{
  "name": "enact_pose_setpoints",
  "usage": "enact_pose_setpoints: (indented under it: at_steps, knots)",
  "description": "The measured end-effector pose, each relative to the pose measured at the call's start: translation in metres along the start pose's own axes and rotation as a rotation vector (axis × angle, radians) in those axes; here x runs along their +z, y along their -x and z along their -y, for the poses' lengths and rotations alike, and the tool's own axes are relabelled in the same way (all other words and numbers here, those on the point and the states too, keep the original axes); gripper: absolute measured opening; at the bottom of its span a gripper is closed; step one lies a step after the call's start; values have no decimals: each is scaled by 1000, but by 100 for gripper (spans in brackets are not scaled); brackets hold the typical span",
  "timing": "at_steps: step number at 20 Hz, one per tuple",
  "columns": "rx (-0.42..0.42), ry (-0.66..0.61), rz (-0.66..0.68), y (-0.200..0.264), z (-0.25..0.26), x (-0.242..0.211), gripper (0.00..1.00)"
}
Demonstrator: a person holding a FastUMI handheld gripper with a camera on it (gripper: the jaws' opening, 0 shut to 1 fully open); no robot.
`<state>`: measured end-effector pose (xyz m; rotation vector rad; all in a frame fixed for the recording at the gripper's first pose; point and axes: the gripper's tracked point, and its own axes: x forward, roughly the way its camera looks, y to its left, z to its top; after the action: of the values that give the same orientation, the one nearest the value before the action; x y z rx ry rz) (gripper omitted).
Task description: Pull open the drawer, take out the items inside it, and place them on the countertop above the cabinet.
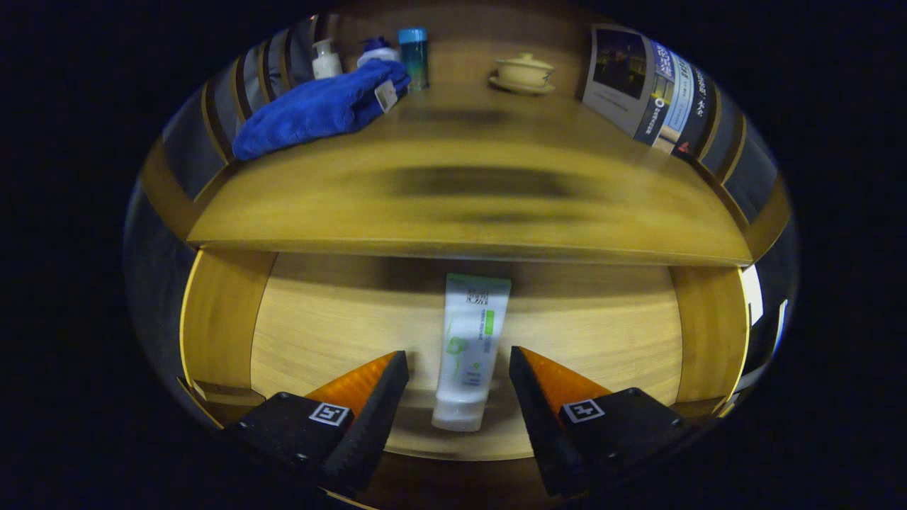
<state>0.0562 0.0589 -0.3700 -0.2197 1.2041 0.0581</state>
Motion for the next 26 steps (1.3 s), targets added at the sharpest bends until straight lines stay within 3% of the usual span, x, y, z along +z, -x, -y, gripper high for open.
enact_pose_setpoints:
  at_steps: [6, 9, 12, 15, 20, 21, 22, 26]
  knots:
    - [-16, 1, -90, -14, -4, -5, 86]
    - [-21, -3, -102, -17, -5, 2, 76]
    - [-21, -12, -105, -8, -8, 13, 56]
    - [7, -54, -82, 14, -13, 35, 46]
    - [36, -61, -2, 80, -18, 86, 46]
    - [47, -62, 8, 65, -24, 19, 46]
    - [55, -55, 15, 89, -8, 71, 46]
    - [88, -70, 33, 129, -14, 59, 46]
